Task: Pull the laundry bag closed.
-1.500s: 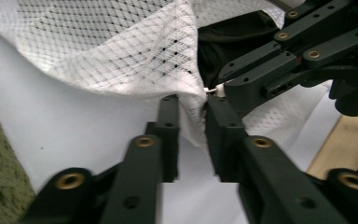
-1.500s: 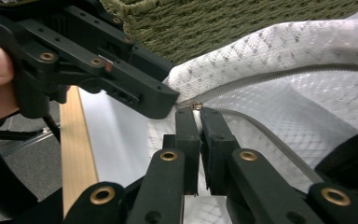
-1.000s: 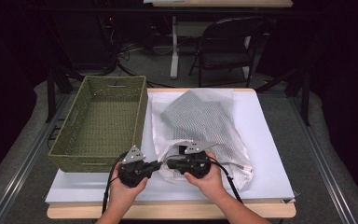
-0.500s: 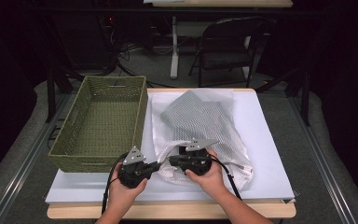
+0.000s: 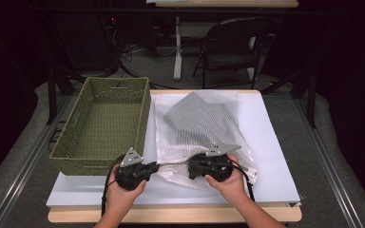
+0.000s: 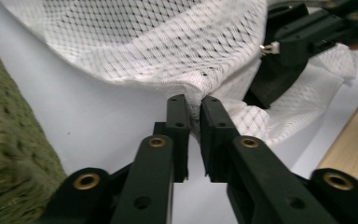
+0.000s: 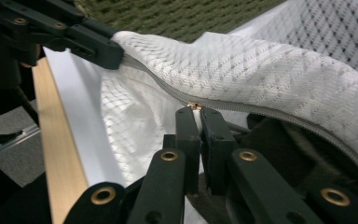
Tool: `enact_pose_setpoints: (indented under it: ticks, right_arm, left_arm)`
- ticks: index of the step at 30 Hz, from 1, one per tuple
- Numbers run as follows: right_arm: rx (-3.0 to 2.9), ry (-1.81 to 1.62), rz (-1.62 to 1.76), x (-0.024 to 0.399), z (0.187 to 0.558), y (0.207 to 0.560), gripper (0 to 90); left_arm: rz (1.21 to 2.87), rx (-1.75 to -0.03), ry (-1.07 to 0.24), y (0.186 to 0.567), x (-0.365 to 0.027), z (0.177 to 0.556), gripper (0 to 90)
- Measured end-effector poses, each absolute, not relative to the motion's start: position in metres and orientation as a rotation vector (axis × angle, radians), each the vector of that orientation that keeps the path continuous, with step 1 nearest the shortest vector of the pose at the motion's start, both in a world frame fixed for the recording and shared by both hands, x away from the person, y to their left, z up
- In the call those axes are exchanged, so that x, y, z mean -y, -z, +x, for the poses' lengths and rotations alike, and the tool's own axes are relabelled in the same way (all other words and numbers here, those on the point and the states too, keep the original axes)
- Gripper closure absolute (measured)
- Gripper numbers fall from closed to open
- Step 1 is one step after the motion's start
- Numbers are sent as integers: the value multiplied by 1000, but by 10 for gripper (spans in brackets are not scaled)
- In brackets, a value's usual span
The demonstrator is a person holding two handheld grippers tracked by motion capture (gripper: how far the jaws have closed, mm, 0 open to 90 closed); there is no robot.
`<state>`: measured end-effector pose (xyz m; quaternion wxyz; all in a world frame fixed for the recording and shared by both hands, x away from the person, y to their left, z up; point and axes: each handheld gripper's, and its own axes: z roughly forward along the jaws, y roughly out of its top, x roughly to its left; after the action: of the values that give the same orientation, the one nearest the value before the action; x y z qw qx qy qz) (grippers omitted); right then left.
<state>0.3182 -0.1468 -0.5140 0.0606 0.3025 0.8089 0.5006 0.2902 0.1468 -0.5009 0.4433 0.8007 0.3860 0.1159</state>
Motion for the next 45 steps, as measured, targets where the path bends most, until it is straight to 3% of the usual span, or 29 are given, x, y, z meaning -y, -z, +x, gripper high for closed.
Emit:
enact_pose_setpoints:
  ticks: [4,19,28,45]
  right_arm:
    - [-2454,-1566,912,143,314,512,867]
    - [-2443,-1697,848,126,307,488,867]
    - [-2453,-1688,867,125,306,495,867]
    - [-2396,-1643,951,167,304,498,867]
  left_arm:
    - [1945,-951,-299,493,-149,286,699]
    - [1995,-837,-279,492,-125,280,540]
    - [2055,-820,-324,498,-121,281,862]
    - [2034,-871,-312,499,-133,285,871]
